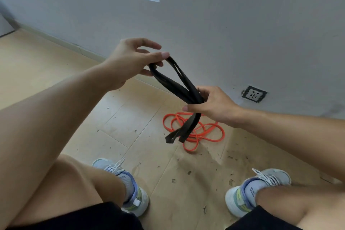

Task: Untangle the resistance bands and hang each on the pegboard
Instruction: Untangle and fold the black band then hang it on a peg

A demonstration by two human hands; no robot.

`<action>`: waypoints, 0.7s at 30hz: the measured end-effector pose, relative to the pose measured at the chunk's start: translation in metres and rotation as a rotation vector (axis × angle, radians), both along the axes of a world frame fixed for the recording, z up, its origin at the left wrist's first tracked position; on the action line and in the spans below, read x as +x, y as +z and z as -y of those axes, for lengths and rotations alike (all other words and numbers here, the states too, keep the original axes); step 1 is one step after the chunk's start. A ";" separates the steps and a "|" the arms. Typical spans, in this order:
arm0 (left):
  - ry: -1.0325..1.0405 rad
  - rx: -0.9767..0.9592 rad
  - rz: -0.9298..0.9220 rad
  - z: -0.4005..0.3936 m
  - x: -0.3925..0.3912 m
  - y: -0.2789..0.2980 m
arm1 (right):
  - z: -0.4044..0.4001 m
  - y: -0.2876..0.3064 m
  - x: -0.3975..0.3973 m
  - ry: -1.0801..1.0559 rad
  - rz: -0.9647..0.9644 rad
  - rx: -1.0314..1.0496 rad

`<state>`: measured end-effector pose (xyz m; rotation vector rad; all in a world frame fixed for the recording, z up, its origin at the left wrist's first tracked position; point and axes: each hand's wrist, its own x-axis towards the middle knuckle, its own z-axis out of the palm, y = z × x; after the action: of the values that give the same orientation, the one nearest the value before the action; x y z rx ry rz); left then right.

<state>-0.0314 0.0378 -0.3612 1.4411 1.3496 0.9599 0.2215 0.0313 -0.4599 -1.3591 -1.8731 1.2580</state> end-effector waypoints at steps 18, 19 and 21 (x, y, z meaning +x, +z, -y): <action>-0.120 0.040 -0.018 0.012 0.012 0.006 | 0.012 0.006 -0.004 0.218 0.110 -0.111; -0.125 0.043 -0.005 0.013 0.014 0.007 | 0.013 0.005 -0.005 0.232 0.108 -0.125; -0.138 0.047 0.017 0.015 0.018 0.008 | 0.014 0.003 -0.008 0.240 0.079 -0.144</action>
<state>-0.0129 0.0232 -0.3527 1.5372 1.2059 0.9169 0.2132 0.0172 -0.4567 -1.3008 -2.0849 1.5022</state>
